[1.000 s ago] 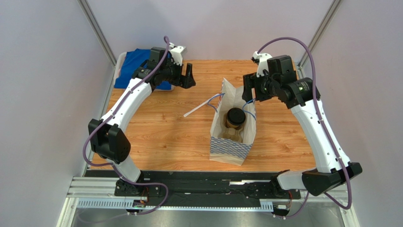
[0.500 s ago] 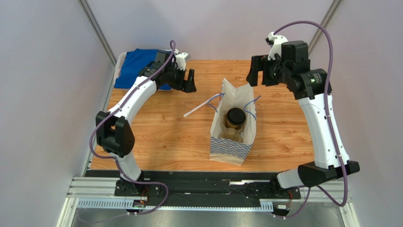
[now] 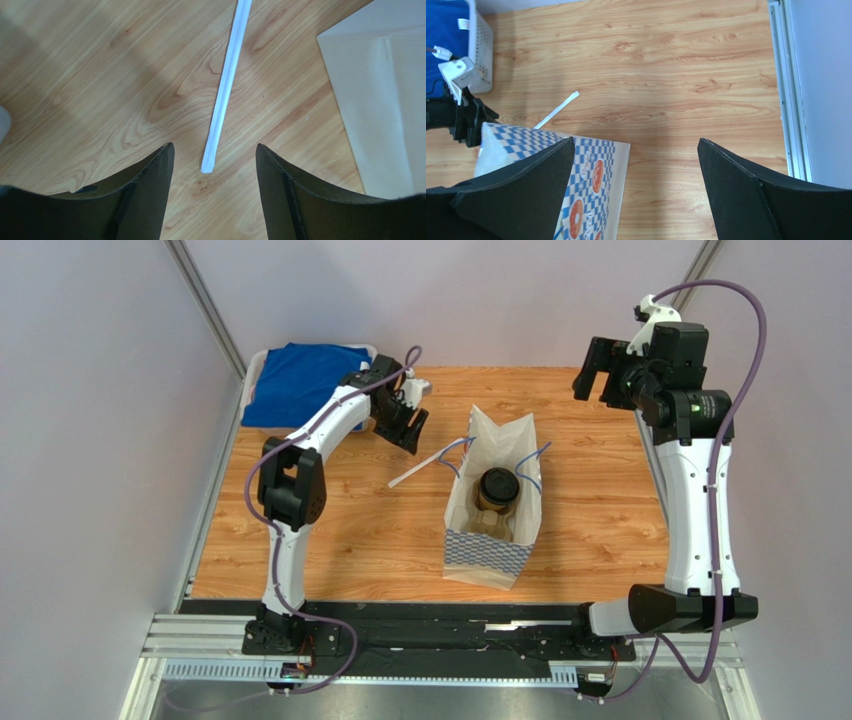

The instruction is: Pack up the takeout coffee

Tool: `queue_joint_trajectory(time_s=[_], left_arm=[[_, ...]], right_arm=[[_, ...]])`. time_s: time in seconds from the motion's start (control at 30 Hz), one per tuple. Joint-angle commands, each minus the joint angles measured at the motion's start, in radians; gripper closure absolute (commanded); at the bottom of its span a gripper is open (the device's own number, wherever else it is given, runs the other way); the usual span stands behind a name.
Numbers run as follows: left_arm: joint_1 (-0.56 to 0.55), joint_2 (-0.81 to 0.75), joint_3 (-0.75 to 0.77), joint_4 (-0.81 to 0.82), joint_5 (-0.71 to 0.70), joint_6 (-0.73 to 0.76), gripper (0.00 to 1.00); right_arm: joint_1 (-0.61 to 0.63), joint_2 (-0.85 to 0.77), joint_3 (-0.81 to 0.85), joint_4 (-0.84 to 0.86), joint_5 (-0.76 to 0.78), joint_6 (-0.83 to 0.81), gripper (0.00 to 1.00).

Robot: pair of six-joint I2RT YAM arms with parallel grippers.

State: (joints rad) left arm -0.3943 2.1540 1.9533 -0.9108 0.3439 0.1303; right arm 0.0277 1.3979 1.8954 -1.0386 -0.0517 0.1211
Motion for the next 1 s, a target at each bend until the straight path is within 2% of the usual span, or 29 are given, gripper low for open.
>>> queue_joint_trajectory(time_s=[0.0, 0.4, 0.53, 0.77, 0.97], left_arm=[[-0.04, 0.044, 0.059, -0.063, -0.088, 0.08, 0.31], [-0.113, 0.116, 0.039, -0.039, -0.155, 0.092, 0.31], [-0.121, 0.153, 0.042, -0.04, -0.219, 0.104, 0.36], [-0.126, 0.171, 0.004, -0.045, -0.253, 0.123, 0.4], [-0.118, 0.153, -0.076, -0.048, -0.29, 0.126, 0.61]], right_arm=[[-0.018, -0.06, -0.048, 0.063, 0.018, 0.015, 0.0], [-0.051, -0.097, -0.114, 0.072, 0.019, 0.012, 0.0], [-0.051, -0.093, -0.105, 0.075, -0.011, -0.001, 0.0], [-0.051, -0.08, -0.065, 0.081, -0.071, -0.028, 0.0], [-0.051, -0.08, -0.058, 0.097, -0.102, -0.044, 0.0]])
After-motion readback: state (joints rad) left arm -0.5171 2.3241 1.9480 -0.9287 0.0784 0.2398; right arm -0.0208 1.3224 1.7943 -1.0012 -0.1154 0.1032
